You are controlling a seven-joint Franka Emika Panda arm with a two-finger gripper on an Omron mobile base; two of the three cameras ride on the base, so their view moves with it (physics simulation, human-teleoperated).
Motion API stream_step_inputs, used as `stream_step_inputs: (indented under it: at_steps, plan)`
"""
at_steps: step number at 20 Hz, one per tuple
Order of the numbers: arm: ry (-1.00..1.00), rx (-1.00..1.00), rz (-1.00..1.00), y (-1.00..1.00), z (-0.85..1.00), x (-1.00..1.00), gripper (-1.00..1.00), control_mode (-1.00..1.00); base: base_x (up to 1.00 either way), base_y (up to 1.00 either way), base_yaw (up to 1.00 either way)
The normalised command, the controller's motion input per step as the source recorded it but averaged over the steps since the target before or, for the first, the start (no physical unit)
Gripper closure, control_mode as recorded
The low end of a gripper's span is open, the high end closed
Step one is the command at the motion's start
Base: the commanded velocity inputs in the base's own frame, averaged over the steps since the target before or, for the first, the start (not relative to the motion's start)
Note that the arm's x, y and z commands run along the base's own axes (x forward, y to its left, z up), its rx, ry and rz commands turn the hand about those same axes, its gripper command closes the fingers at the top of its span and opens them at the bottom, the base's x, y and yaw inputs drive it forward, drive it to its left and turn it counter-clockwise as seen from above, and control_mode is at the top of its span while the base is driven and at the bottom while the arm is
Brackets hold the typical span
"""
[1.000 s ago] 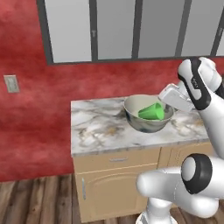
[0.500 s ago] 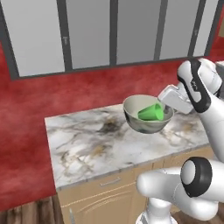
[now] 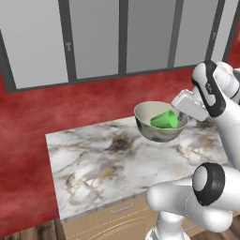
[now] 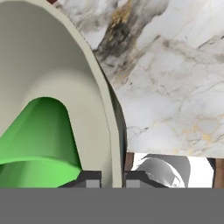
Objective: Place the cup inside the bowl on the dining table and move the bowl to any counter.
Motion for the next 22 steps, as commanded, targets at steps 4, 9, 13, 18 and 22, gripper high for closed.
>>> stream_step_inputs:
  at_steps: [4, 9, 13, 18, 22]
  plan:
    - [0.0, 0.0, 0.0, 0.0, 0.0, 0.0, 1.0, 1.0, 0.0, 0.0, 0.0]
    - [0.0, 0.0, 0.0, 0.0, 0.0, 0.0, 1.0, 1.0, 0.0, 0.0, 0.0]
    - [0.0, 0.0, 0.0, 0.0, 0.0, 0.0, 1.0, 1.0, 0.0, 0.0, 0.0]
    - [0.0, 0.0, 0.0, 0.0, 0.0, 0.0, 1.0, 1.0, 0.01, 0.04, 0.0]
    - [0.0, 0.0, 0.0, 0.02, 0.0, 0.0, 1.0, -1.0, 0.0, 0.02, 0.0]
